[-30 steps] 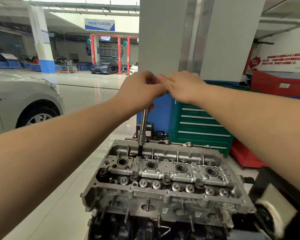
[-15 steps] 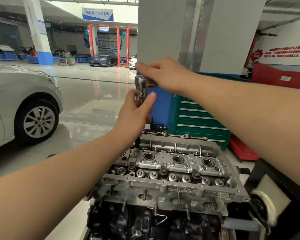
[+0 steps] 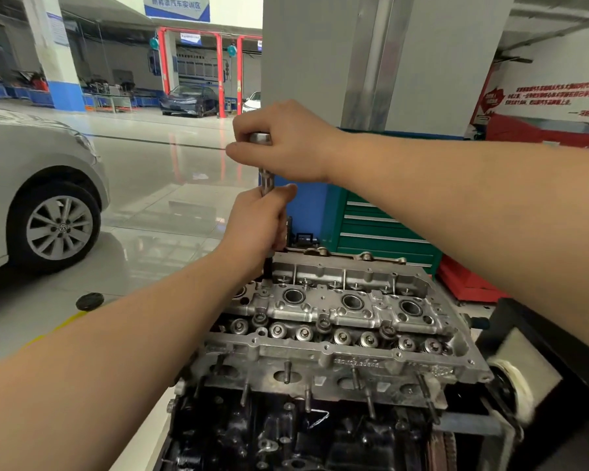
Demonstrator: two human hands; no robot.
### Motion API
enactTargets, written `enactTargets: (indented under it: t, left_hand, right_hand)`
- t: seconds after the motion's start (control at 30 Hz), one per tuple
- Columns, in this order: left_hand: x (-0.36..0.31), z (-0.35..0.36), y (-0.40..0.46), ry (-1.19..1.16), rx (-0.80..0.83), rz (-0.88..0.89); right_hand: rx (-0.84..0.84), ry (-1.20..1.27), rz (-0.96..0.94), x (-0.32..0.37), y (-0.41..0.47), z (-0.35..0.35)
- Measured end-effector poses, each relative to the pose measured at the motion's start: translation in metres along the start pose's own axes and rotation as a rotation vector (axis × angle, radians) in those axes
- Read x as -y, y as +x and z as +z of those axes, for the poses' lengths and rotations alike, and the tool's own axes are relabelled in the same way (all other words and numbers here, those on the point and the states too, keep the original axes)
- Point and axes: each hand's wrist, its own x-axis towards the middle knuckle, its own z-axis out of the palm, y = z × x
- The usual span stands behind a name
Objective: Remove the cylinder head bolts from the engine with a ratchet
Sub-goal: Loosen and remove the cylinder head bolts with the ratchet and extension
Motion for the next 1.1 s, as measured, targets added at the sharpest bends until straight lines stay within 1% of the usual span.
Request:
enactTargets:
  t: [0.03,0.07,0.13,0.2,0.23,0.27,0.3,0.33,0.37,0.4,0.43,0.5,0.53,0.57,0.6,0.63,0.67,0.7,0.73,0.8,0.87,0.9,0.97,1.0,1.03,1.1]
  left_hand:
    - [0.001,-0.001,0.001,-0.008,0.025,0.000]
    - [0.002,-0.003,0.003,-0.016,0.056,-0.009]
    - [0.001,-0.008,0.009,-0.040,0.183,-0.061]
    - [-0.002,-0.012,0.013,-0.035,0.314,-0.097]
    - [-0.002,-0.011,0.013,-0.006,0.301,-0.086]
    - [-0.001,-0.008,0.010,0.059,0.220,-0.044]
    - [0.002,-0.004,0.005,0.130,0.090,0.008]
    - [0.006,0.001,0.001,0.166,-0.049,0.052]
    - [0.011,0.006,-0.003,0.155,-0.154,0.066]
    - [0.013,0.011,-0.006,0.107,-0.203,0.053]
    - [0.014,0.014,-0.006,0.073,-0.214,0.033]
    - [0.010,0.015,-0.002,0.112,-0.218,0.003]
    - [0.007,0.011,0.000,0.114,-0.184,-0.013]
    - [0.004,0.006,0.003,0.087,-0.103,-0.035]
    - [0.001,-0.001,0.005,0.046,0.030,-0.066]
    - [0.000,-0.008,0.008,0.000,0.178,-0.098]
    - [0.000,-0.014,0.010,-0.034,0.288,-0.120]
    - [0.000,-0.017,0.011,-0.040,0.326,-0.122]
    - [0.001,-0.017,0.009,-0.012,0.290,-0.103]
    - [0.003,-0.008,0.001,0.129,0.088,-0.013]
    - [0.008,0.003,-0.005,0.142,-0.094,0.039]
    - [0.010,0.007,-0.006,0.107,-0.145,0.033]
    - [0.011,0.008,-0.004,0.068,-0.184,0.002]
    - [0.010,0.007,-0.001,0.061,-0.183,0.001]
    - [0.010,0.005,0.000,0.065,-0.168,0.007]
    - [0.009,0.002,0.001,0.103,-0.115,0.018]
  right_hand:
    - [-0.022,-0.102,0.015,0.001,0.002,0.001]
    - [-0.049,-0.234,0.069,0.003,0.005,0.002]
    - [-0.092,-0.481,0.232,0.008,0.010,0.003]
    - [-0.067,-0.590,0.321,0.012,0.012,0.003]
    - [-0.049,-0.611,0.340,0.012,0.013,0.002]
    - [-0.038,-0.607,0.351,0.010,0.012,0.001]
    - [-0.036,-0.586,0.346,0.005,0.012,0.000]
    - [-0.033,-0.558,0.318,0.000,0.012,-0.001]
    - [-0.017,-0.514,0.265,-0.005,0.012,-0.002]
    - [0.007,-0.440,0.195,-0.008,0.010,-0.003]
    - [0.031,-0.340,0.121,-0.010,0.008,-0.003]
    - [0.055,-0.126,0.027,-0.011,0.003,-0.005]
    - [0.055,-0.036,0.011,-0.011,0.001,-0.006]
    - [0.053,0.022,0.005,-0.010,-0.001,-0.007]
    - [0.049,0.034,0.002,-0.009,-0.002,-0.006]
    - [0.039,-0.006,0.003,-0.007,-0.001,-0.005]
    - [0.019,-0.095,0.016,-0.005,0.001,-0.003]
    - [-0.016,-0.222,0.048,-0.002,0.003,0.000]
    - [-0.064,-0.361,0.098,0.002,0.005,0.003]
    - [-0.140,-0.560,0.208,0.005,0.010,0.006]
    - [-0.127,-0.660,0.267,0.010,0.013,0.008]
    - [-0.113,-0.671,0.283,0.011,0.015,0.008]
    - [-0.112,-0.615,0.268,0.010,0.016,0.009]
    - [-0.105,-0.569,0.224,0.008,0.017,0.009]
    - [-0.077,-0.496,0.162,0.005,0.016,0.008]
    - [-0.002,-0.243,0.036,-0.001,0.011,0.002]
